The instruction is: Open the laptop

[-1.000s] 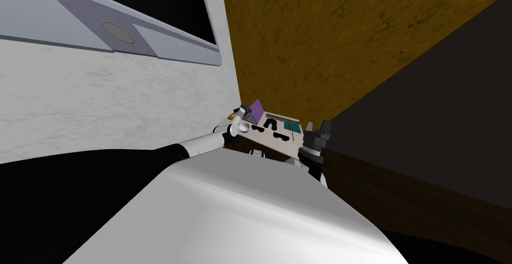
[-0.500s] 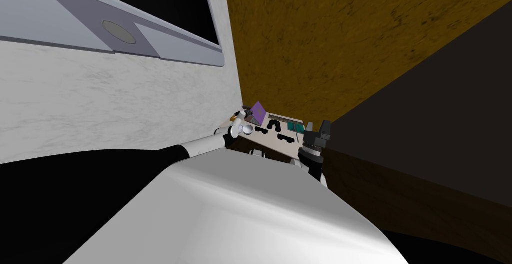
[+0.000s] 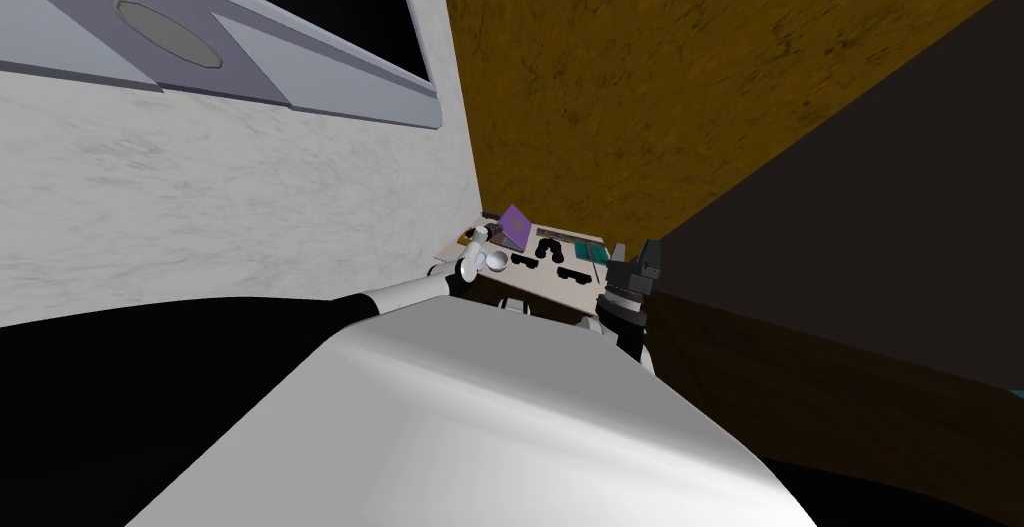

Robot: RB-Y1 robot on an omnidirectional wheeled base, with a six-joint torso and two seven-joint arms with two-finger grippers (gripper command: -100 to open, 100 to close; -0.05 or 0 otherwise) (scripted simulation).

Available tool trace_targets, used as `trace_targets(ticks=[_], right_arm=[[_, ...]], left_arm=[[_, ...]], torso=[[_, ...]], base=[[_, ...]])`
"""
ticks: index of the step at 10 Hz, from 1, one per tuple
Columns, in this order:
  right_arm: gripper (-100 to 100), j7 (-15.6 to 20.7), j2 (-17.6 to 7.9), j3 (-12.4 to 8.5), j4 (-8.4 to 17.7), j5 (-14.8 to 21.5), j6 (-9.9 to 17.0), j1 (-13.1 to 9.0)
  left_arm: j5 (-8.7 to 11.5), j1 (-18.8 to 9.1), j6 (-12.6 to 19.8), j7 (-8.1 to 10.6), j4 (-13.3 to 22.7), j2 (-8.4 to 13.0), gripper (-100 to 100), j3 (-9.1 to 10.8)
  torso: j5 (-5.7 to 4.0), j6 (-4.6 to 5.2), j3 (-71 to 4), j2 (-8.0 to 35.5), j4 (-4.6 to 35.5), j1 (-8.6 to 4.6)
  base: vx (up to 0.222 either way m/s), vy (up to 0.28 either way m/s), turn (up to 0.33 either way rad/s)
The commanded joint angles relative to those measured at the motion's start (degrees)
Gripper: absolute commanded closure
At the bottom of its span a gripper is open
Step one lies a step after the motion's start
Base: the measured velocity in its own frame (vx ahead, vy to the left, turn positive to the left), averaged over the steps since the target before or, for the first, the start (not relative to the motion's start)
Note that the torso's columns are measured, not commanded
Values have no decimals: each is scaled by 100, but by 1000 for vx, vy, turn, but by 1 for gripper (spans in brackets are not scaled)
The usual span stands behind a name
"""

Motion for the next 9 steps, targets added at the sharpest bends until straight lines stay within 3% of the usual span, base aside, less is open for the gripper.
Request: trace_targets(ticks=[1,2,3,5,6,7,9], right_arm=[[0,0,0,0,0,0,0,0],[0,0,1,0,0,0,0,0],[0,0,1,1,0,0,0,0],[0,0,1,0,0,0,0,1],[0,0,1,0,0,0,0,1],[0,0,1,1,0,0,0,0],[0,0,1,1,0,0,0,0]], left_arm=[[272,35,-40,-227,152,21,100,-31],[387,35,-40,-227,157,21,100,-31],[228,-12,6,66,107,54,-100,-204],[68,-85,83,496,51,69,-100,-539],[68,-85,83,544,51,69,-100,-593],[-12,-122,121,696,22,77,-100,-788],[-12,-122,121,784,22,77,-100,-788]], torso=[[0,3,0,1,-3,-3],[-3,2,2,3,2,-10],[-4,0,5,8,6,-10],[0,-25,16,26,20,18],[1,-27,20,32,22,23],[3,-25,25,40,23,27],[2,-27,26,42,24,27]], base=[[7,20,1],[-3,-7,12],[4,-10,152],[22,-22,202],[17,-20,53],[10,-13,95],[4,-5,36]])
